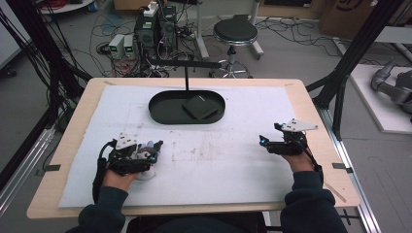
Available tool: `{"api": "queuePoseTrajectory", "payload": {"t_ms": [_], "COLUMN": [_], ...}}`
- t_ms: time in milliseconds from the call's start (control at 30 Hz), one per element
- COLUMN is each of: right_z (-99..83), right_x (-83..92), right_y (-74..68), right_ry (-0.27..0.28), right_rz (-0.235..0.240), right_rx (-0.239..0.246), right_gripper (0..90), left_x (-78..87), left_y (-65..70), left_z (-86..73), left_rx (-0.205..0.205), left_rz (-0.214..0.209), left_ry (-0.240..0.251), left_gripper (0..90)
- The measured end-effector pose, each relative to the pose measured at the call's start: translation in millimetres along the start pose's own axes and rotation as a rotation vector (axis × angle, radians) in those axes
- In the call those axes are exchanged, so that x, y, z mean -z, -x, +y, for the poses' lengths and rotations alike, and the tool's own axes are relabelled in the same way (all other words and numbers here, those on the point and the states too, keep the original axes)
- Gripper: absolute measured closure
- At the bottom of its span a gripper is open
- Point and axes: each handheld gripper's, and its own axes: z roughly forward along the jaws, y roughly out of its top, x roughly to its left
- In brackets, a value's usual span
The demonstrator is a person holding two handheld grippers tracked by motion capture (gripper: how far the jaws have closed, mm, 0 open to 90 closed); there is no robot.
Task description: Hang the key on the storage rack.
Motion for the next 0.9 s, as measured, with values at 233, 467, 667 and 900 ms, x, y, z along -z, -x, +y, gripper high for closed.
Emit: {"api": "queuePoseTrajectory", "payload": {"t_ms": [233, 467, 667, 900], "right_z": [-0.2, -0.5, -1.0, -1.1], "right_x": [-1.2, -1.7, -1.2, 0.1], "right_y": [-0.7, -1.0, -0.4, 2.1], "right_ry": [-0.007, -0.006, -0.007, 0.003], "right_rz": [0.006, 0.004, 0.006, 0.003], "right_rx": [-0.001, 0.001, 0.001, -0.015], "right_gripper": [22.1, 22.1, 22.1, 22.1], "left_x": [-14.1, -22.0, -16.9, -0.9], "left_y": [-3.3, -3.5, -7.5, -19.7], "left_z": [-9.8, -7.6, 1.6, 36.0], "left_rx": [0.081, 0.048, -0.021, -0.053], "left_rz": [-0.041, -0.095, -0.123, -0.194], "left_ry": [-0.093, -0.119, -0.103, -0.014], "left_gripper": [21.2, 23.8, 35.5, 36.1]}}
